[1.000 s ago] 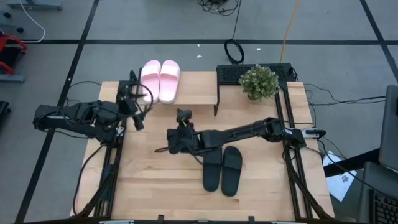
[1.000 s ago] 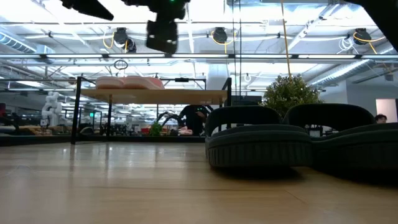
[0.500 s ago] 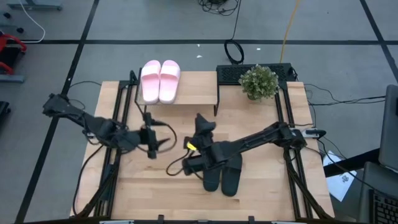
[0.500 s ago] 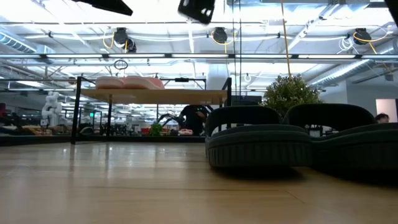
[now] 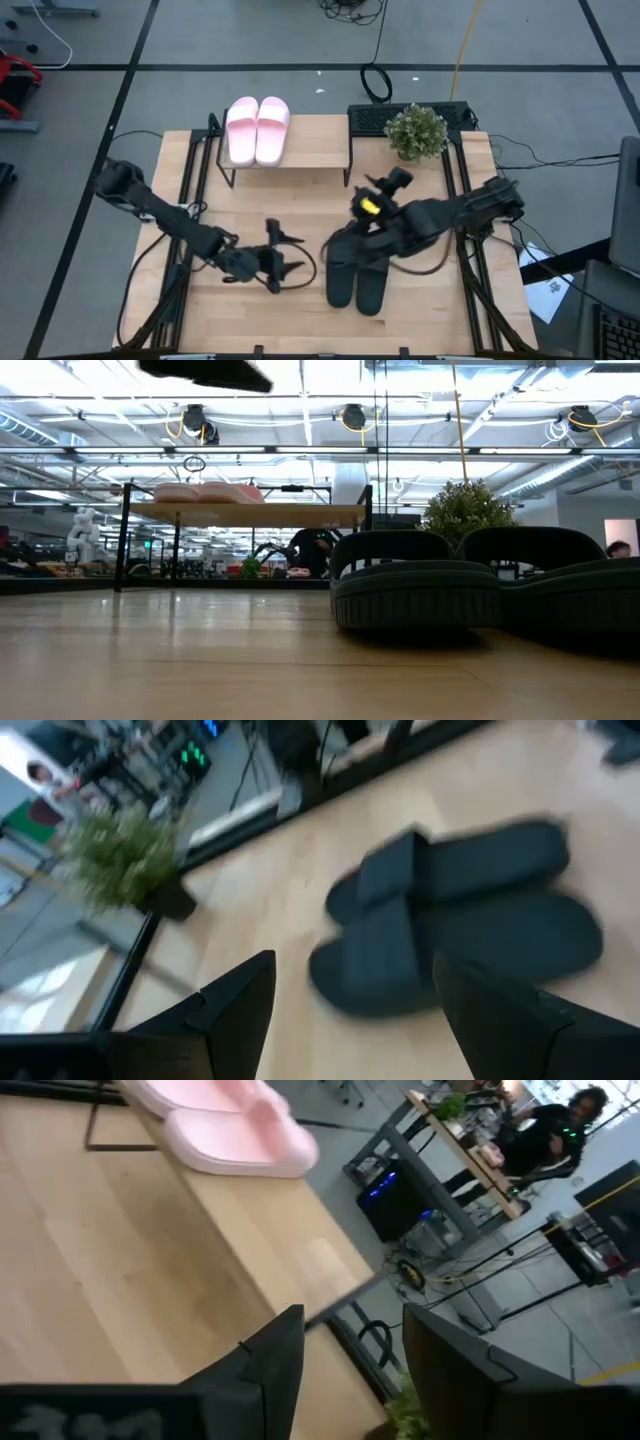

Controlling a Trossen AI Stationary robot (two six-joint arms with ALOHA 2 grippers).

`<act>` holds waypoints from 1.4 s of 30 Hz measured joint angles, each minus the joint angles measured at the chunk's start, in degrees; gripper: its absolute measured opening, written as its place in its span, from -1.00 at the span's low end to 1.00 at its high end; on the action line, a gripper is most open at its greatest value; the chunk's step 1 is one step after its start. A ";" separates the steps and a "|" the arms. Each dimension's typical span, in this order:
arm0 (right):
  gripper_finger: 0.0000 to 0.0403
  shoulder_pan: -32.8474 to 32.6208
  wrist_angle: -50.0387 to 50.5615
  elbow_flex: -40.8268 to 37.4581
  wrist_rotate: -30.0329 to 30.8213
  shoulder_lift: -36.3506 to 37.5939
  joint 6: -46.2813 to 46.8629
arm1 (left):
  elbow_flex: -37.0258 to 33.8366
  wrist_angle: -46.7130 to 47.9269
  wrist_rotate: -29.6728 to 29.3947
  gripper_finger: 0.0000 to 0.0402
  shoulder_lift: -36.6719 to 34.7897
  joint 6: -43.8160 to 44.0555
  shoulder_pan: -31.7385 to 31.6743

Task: Pick and place slides into the shelf
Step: Put the left black slide on the shelf

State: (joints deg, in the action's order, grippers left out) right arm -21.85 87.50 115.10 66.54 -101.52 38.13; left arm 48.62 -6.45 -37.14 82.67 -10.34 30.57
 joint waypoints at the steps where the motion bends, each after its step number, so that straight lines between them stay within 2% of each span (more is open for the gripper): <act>1: -0.21 0.09 -0.09 -1.67 0.66 1.72 0.52 | 0.01 -3.44 0.81 0.36 1.65 -0.93 -0.05; 6: -0.21 0.90 -3.96 -11.51 2.41 10.79 3.09 | 0.20 -17.02 1.30 0.36 9.99 -6.07 -1.27; 10: -0.21 1.21 -12.07 -20.77 2.41 17.37 1.25 | 4.61 -18.23 3.57 0.36 16.67 -5.54 -2.77; 13: -0.21 1.25 -20.91 -27.61 2.38 21.46 -3.36 | 9.82 -15.11 3.99 0.36 22.16 -6.70 -3.63; 20: -0.21 1.23 -42.18 -39.45 2.36 27.40 -17.92 | 22.14 2.55 4.05 0.36 31.67 -3.63 -6.14; 26: -0.21 1.23 -56.33 -43.94 2.49 29.32 -30.11 | 25.22 7.51 4.36 0.36 34.40 0.03 -7.08; 30: -0.21 1.23 -62.14 -44.98 2.49 29.56 -35.10 | 24.96 9.54 1.15 0.36 35.05 2.01 -8.36; 36: -0.21 1.23 -67.96 -46.66 2.48 29.54 -40.57 | 25.03 11.88 0.53 0.35 37.21 4.89 -10.01; 39: -0.21 1.23 -69.51 -47.51 2.47 29.54 -41.99 | 25.05 11.70 0.54 0.21 37.62 5.00 -10.03; 42: -0.21 1.25 -69.70 -47.74 2.69 29.52 -42.29 | 25.01 11.90 1.07 -0.09 37.73 4.88 -10.08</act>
State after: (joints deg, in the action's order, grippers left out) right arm -20.60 17.80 67.35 69.23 -72.01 -4.16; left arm 73.63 5.45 -36.07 120.40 -5.46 20.49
